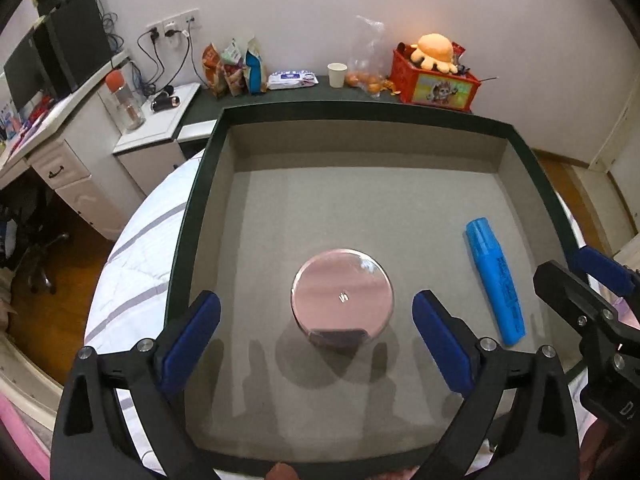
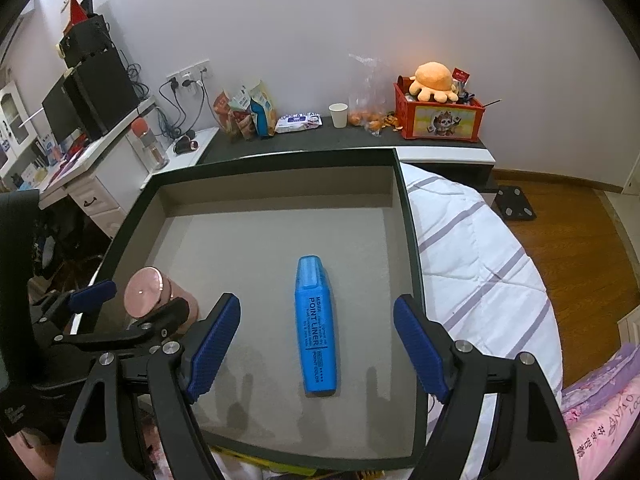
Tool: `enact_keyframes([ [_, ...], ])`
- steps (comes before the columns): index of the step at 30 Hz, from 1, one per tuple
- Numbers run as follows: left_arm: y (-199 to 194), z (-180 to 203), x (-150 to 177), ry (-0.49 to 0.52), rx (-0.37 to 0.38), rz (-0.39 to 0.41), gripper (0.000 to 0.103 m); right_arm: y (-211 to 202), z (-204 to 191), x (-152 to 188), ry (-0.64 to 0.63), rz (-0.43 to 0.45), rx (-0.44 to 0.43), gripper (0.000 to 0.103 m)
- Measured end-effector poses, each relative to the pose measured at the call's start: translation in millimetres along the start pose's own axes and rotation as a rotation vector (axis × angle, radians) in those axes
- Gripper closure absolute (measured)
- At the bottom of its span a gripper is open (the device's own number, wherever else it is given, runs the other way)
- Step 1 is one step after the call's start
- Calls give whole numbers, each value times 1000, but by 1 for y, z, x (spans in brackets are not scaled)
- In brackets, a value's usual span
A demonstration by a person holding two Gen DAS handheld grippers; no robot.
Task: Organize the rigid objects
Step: 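Carry the rose-gold jar into the box and open the left gripper, then reach the right gripper to the pig doll and close on it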
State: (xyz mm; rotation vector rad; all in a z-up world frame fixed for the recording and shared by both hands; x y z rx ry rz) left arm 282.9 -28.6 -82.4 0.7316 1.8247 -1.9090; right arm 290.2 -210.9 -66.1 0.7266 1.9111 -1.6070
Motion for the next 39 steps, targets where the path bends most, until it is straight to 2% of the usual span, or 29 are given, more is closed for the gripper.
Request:
enact_keyframes([
  [4,-23,-7,1,-24,-1,52,5,-12,-5,1,-8,16,-1,22],
  [11,-57,-17,10,-45,0,96,5,-36,-12,7,-12,38,-10,23],
  [22,-127,-28,50,-69,3,169,5,-89,-27,26,-34,88,-18,23],
  [30,-160,-31,92,-72,-8,190,5,-126,-35,59,-48,99,-19,23],
  [39,-166,-30,129,-73,-15,167,5,-137,-31,112,-45,40,2,23],
])
Point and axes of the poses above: each gripper's, at about its wrist camera, not at the fingertips, and y roughly the way its jaws point, z to its right, x to its underside, the point moved 8 cm from there along y, roughly the way its jaws point, and after that the axes turned 7 degrees about z, right-handed, at the moved point
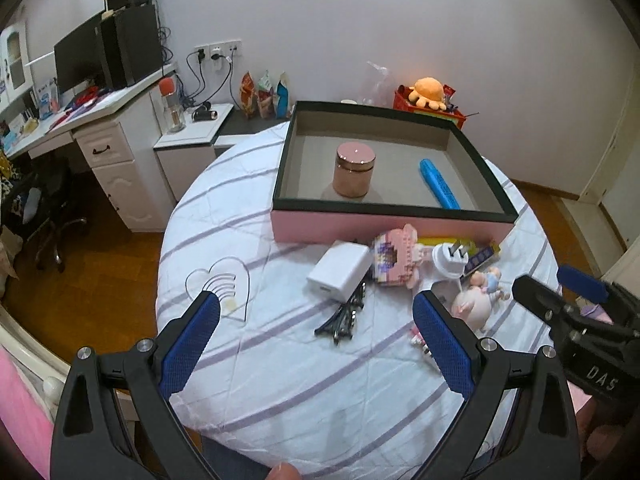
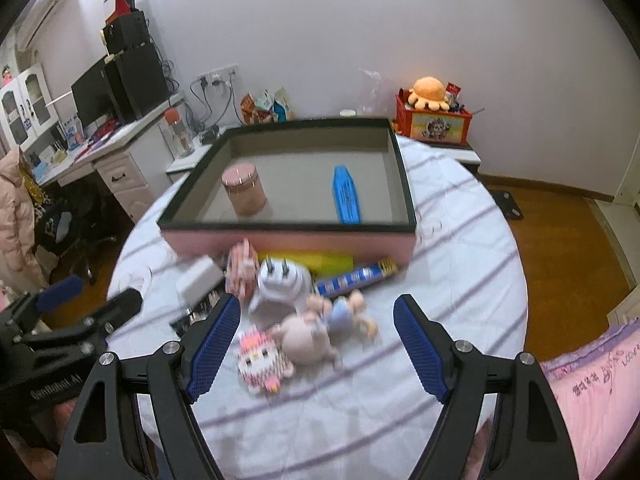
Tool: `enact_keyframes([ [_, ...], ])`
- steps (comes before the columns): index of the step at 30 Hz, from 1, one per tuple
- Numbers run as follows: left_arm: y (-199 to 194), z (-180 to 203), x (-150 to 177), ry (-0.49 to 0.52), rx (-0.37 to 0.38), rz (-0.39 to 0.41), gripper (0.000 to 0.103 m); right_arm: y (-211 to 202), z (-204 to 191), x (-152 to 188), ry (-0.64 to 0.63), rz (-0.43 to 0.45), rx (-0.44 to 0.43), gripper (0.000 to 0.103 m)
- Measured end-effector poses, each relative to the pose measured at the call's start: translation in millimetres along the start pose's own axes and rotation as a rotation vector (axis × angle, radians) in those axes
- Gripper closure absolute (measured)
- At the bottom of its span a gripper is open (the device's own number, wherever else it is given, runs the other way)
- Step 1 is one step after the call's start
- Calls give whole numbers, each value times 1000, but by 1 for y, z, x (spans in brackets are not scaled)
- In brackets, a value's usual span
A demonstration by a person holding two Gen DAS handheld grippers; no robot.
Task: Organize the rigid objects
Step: 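Reach the right gripper to the pig doll and close on it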
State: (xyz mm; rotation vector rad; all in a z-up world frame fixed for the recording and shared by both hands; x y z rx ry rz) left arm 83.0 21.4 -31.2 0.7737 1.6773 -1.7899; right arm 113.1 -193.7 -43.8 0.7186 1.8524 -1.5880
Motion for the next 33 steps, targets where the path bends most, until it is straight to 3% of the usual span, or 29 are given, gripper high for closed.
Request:
enact_keyframes([
  [16,25,-17,1,-31,-18,-44,5,43,-6,15,-23,-96,2,23],
  [24,37,-13,6,-19,-6,-72,5,57,2,46,42,-175,7,23],
  [30,39,-9,9,-10,1,-82,5,64,-4,53,112,-188,-46,23],
  [33,39,-8,10,-6,1,-84,5,69,-6,53,141,-187,-54,28],
])
Point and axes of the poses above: each gripper's, at about its wrist camera, not at the fingertips, and y roughly the way its jaws point, z to its right, x to its underside, the point moved 8 cm from there along y, roughly the way its jaws point, and after that the axes turned 7 degrees about z, right-handed, at the moved point
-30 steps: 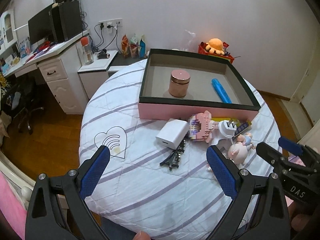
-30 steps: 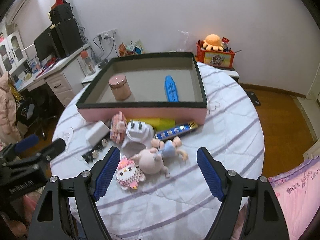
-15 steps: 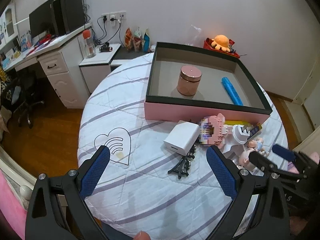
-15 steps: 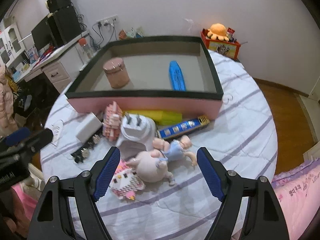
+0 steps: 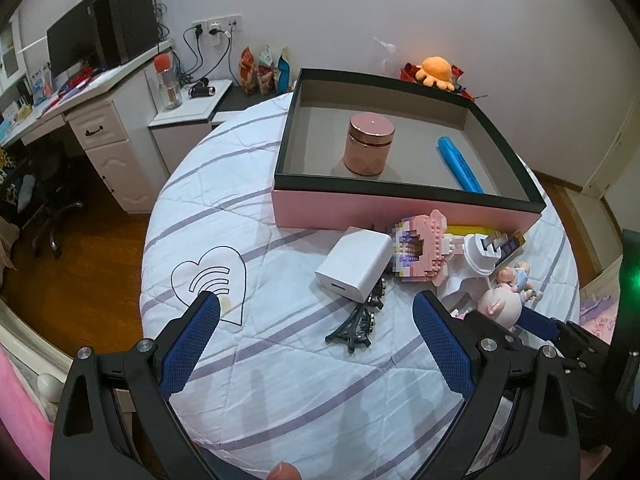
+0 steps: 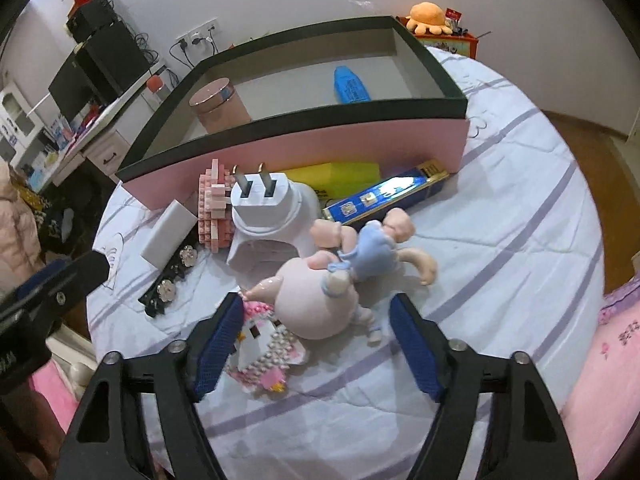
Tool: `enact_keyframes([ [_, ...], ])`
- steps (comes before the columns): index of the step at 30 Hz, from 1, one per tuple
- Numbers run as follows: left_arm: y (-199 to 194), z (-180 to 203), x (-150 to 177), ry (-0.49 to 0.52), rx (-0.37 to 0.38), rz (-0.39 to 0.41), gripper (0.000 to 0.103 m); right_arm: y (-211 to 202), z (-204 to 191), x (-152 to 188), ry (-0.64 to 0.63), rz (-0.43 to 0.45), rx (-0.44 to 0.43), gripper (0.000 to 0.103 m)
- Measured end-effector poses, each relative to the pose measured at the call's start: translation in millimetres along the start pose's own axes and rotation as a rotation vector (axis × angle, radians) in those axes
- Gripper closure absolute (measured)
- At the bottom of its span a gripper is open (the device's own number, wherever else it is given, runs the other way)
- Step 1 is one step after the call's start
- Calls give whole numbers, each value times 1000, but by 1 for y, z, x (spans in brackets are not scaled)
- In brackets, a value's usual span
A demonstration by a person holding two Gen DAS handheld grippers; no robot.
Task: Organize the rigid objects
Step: 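Reach the right gripper to the pig doll and close on it, then carry the pig doll into the box beside the highlighter and release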
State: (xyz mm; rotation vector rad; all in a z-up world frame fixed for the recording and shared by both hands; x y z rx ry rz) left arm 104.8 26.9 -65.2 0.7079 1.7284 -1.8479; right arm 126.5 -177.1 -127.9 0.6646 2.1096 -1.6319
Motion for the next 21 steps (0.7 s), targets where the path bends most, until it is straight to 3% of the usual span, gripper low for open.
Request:
enact_keyframes([
  [6,2,0,0,0,-1,-1,5,6,7,-8,39,40,23,34],
  [12,3,2,-2,11,-2,1,5,10,9,-8,21,55,42,56],
  [21,0,13,-3,28,2,7,5,-7,13,-7,16,70,14,56],
])
Point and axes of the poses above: each gripper's, at about its wrist camera, not at the fingertips, and y roughly the way its jaws point, z to its right, x to its underside, the point moved 8 cm from there along y, roughly the way its jaws point, and after that the axes turned 7 degrees about z, right-handed, at the moved point
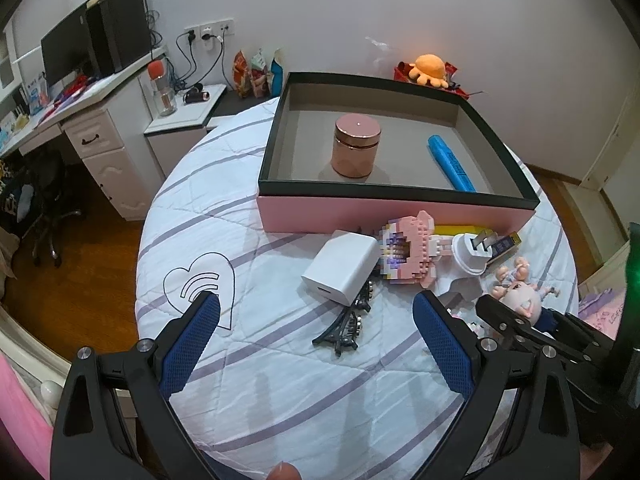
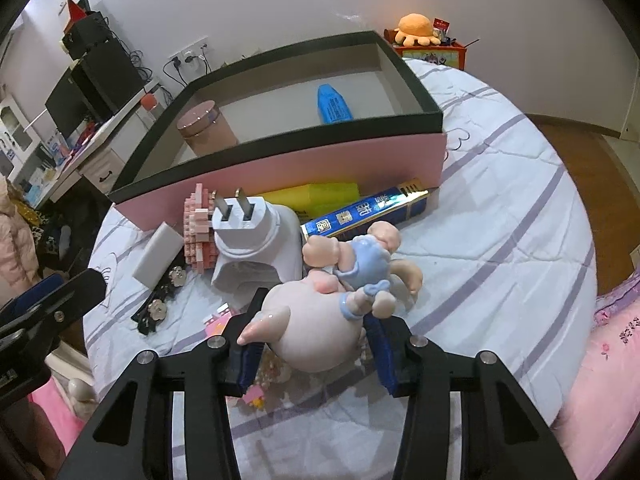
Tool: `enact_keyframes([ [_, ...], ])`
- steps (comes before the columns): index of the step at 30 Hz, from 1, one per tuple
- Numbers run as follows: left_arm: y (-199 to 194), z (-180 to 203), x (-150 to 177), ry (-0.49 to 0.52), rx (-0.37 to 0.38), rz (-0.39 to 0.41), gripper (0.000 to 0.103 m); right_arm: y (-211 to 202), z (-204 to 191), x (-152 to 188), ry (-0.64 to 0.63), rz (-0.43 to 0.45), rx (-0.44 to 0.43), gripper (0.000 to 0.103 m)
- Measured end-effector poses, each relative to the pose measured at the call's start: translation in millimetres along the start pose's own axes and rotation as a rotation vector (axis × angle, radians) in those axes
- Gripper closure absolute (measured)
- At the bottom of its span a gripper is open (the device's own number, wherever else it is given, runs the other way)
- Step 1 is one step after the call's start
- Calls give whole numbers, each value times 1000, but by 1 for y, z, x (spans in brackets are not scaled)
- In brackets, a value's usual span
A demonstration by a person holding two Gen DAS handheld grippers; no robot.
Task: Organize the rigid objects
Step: 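Carry the pig doll into the box beside the highlighter and release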
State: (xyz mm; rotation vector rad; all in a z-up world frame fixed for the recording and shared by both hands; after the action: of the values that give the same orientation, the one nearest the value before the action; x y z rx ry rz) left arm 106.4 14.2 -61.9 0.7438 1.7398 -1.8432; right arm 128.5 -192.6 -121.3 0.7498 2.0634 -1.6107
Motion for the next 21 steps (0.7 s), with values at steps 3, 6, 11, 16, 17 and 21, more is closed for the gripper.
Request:
enact_keyframes([
  [3,-1,0,-2,-2,2,4,5,-12,1,-2,-4,21,-5,56],
  [6,-2,2,-3,-3,4,7,5,-24,0,-7,-5,44,-9,56],
  [11,-4,4,-13,-3,9,25,5,-45,-5,-22,-27,97,-23,56],
  [16,-2,-1,-37,-17,4,53,5,-52,-18,-50,-71,139,-44,56],
  [17,0,-2,-41,-20,1,58,5,-50,-22,-55,-80,143,-47,56],
  [21,9,-11,-65,-31,-19,81,5,-36,-38,-89,-138,156,-62,56],
])
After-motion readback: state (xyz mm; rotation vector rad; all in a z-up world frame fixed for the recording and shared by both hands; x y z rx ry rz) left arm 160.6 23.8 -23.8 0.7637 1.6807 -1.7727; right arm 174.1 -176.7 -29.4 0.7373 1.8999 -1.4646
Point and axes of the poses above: each gripper's, at about its wrist camera, not at the fingertips, and y roughly the way its jaws point, z to its right, x to its underside, the point moved 8 cm from there along y, roughly the way its jaws point, and after that the axes turned 7 degrees about z, right-handed, at the moved point
